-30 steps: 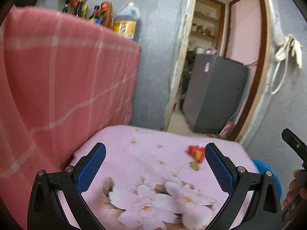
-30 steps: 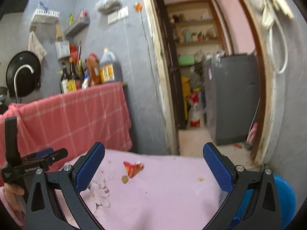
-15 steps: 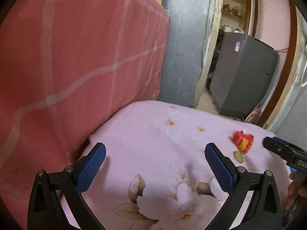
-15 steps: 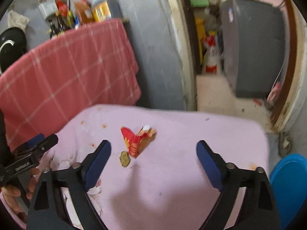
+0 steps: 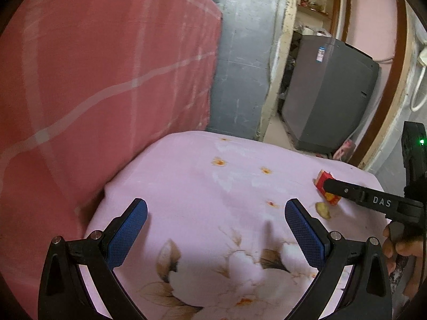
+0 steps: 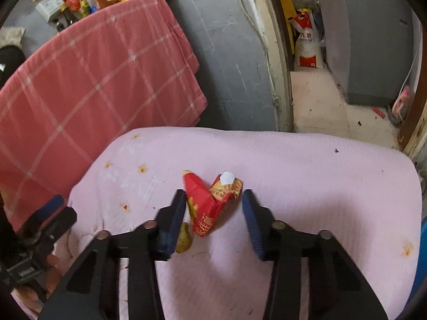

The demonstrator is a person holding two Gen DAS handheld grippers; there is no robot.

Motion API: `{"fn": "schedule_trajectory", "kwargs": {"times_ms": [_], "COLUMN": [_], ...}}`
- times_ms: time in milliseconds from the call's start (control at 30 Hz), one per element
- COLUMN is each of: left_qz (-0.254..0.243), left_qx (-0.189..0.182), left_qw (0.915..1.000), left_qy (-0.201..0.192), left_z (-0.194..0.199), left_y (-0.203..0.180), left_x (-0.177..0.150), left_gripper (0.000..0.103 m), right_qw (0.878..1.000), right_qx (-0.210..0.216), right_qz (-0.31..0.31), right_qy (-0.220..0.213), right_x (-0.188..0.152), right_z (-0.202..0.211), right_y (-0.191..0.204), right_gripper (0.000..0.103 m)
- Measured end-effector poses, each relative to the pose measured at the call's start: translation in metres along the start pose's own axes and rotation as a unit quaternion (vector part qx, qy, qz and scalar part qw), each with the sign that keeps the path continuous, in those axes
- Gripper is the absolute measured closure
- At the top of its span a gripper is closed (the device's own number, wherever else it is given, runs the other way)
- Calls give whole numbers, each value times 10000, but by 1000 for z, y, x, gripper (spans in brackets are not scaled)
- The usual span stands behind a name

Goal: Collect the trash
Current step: 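Grasp the red printed wrapper with the right tool while the left tool grasps the brown scrap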

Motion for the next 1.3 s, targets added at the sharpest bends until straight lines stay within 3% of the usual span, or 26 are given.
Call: {"fn": "schedule_trajectory", "kwargs": {"times_ms": [167,400,567,667,800,1000,1100,1300], "left_qz": [-267,-632,-1181,-1639,-2042,-2236,-2269,-2172], "left_qx": [-175,-425,-493,-453,-402,-421,-482,-585], "left_qw": [9993,9965,9910,9841,9749,9677,9663,9668], "left_qy": [200,352,388,512,790,1090,1115,1217], "left_z": [-7,-14,-20,-31,-49,-69,-71,-80], "left_y": [-17,-48,-79,-101,-120,-130,-132,-131], "left_x": [2,3,2,1,-1,-5,-5,1], "left_gripper": [2,2,4,12,36,70,76,76], "right_qw": [10000,9997,9991,9987,9986,9983,9982,9980], "right_qx": [17,-31,53,69,30,88,90,119], "right_qz": [-16,-40,-135,-156,-95,-85,-72,-64], "right_qy": [-77,-256,-402,-480,-523,-574,-587,-610], "right_x": [-5,-21,-39,-46,-53,-64,-66,-72], "right_z": [11,36,54,65,72,79,78,79], "right_y": [-10,-28,-41,-47,-46,-47,-44,-43], "right_gripper": [79,80,80,80,80,80,80,80]}}
Point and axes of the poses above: each gripper's, at about its wrist camera, not at the fingertips, and z roughly against the way its jaws point, y to its left, x to its top, the point moved 4 cm from there along -z, roughly the way its jaws point, and after that the axes turned 13 degrees about y, right-handed, at the moved point
